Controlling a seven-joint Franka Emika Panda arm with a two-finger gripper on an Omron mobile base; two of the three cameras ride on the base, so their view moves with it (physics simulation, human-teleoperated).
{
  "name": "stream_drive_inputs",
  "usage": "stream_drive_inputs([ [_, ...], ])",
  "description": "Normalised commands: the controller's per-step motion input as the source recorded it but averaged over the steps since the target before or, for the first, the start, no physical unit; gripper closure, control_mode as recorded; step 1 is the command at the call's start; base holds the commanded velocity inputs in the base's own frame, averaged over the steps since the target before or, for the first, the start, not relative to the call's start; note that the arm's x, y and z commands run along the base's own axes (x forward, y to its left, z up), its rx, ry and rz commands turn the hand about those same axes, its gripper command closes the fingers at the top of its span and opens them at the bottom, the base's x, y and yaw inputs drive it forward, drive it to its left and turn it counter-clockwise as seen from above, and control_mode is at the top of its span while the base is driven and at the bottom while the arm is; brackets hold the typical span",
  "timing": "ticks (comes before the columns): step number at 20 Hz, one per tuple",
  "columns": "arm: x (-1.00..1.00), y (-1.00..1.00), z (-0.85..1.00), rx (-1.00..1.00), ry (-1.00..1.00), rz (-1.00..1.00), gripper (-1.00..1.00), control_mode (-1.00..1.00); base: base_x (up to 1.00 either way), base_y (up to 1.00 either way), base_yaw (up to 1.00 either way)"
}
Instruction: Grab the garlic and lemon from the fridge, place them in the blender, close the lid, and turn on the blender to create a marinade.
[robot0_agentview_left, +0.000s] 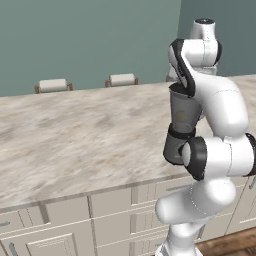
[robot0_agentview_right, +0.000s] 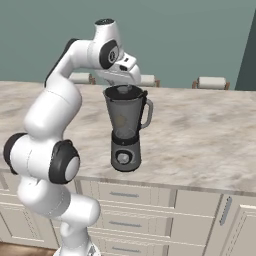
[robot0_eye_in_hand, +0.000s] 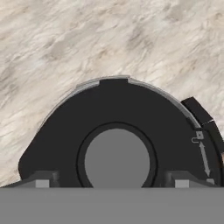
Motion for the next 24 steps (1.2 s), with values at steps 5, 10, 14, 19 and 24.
stream_drive_inputs([
  [5, -0.48, 0.04, 0.17, 0.00, -0.18, 0.00, -1.00, -1.00, 0.00, 0.00, 0.00],
  [10, -1.00, 0.17, 0.00, 0.00, -0.15, -0.02, -1.00, -1.00, 0.00, 0.00, 0.00],
  [14, -1.00, 0.19, 0.00, 0.00, -0.10, -0.01, -1.00, -1.00, 0.00, 0.00, 0.00],
  [19, -1.00, 0.08, -0.01, 0.00, -0.02, 0.00, -1.00, -1.00, 0.00, 0.00, 0.00],
  [24, -0.90, 0.02, -0.39, 0.00, 0.01, 0.00, 1.00, -1.00, 0.00, 0.00, 0.00],
])
